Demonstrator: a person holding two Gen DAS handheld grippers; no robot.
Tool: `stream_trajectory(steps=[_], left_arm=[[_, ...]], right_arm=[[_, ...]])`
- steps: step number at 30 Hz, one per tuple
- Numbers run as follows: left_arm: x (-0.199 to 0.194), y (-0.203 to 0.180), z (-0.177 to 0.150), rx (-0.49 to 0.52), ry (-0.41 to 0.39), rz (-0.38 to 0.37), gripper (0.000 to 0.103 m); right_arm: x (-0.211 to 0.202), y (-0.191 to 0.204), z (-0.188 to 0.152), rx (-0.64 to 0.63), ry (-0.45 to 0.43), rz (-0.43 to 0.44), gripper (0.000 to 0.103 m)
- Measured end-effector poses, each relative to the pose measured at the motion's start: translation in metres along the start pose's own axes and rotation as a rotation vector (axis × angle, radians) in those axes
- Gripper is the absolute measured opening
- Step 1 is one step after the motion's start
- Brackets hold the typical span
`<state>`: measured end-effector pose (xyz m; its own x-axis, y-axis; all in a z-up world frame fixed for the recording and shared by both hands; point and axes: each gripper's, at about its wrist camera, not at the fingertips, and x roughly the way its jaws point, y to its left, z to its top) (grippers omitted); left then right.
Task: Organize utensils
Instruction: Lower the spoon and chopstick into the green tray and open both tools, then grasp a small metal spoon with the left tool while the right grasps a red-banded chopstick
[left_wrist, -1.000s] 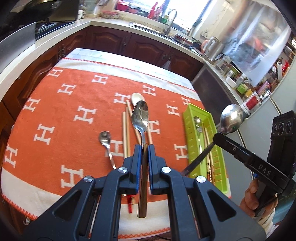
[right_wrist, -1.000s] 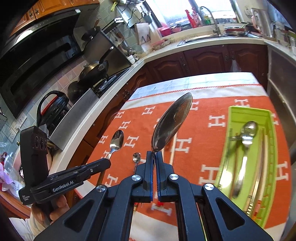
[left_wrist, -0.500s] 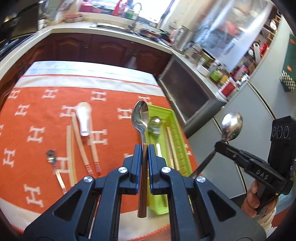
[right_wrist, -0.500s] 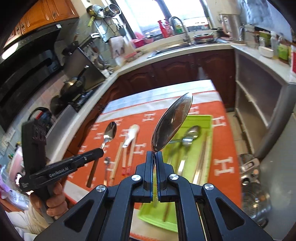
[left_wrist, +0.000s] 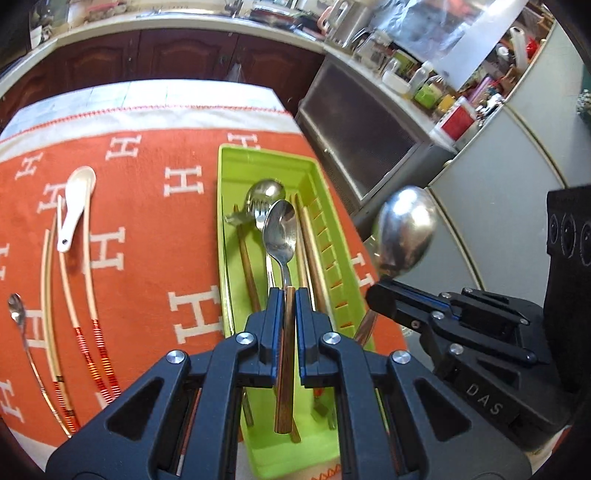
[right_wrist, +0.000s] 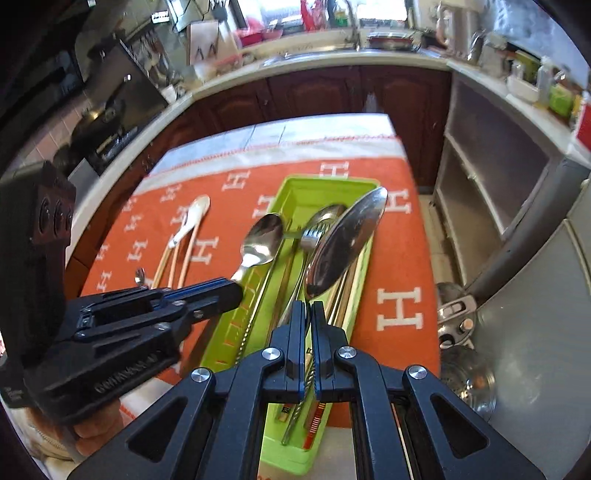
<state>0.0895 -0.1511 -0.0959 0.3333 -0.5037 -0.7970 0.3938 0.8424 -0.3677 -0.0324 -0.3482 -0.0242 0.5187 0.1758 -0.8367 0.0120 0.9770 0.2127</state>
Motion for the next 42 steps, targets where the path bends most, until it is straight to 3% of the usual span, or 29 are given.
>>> stream_trajectory(steps=[5, 12, 17, 24, 42], left_arm=[[0.020, 0.012, -0.001, -0.034, 0.029, 0.019, 0.005], [0.022, 0.028, 0.003, -0.058, 0.035, 0.028, 0.005], [0.005, 0.029, 0.001, -0.017, 0.020, 0.059, 0.005], [-0.024, 0.042, -0.009, 0.030, 0.021, 0.141, 0.005], [-0.093, 0.144, -0.048, -0.159, -0.006, 0.228, 0.005]], right_arm=[[0.038, -0.001, 0.006, -0.023, 0.064, -0.021, 0.003], [0.079, -0.018, 0.024, 0.060, 0.108, -0.009, 0.008], [0.082, -0.015, 0.029, 0.096, 0.091, -0.015, 0.009], [0.069, 0.010, 0.010, 0.109, 0.099, -0.009, 0.009], [0.038, 0.094, -0.004, 0.032, 0.077, 0.082, 0.009]])
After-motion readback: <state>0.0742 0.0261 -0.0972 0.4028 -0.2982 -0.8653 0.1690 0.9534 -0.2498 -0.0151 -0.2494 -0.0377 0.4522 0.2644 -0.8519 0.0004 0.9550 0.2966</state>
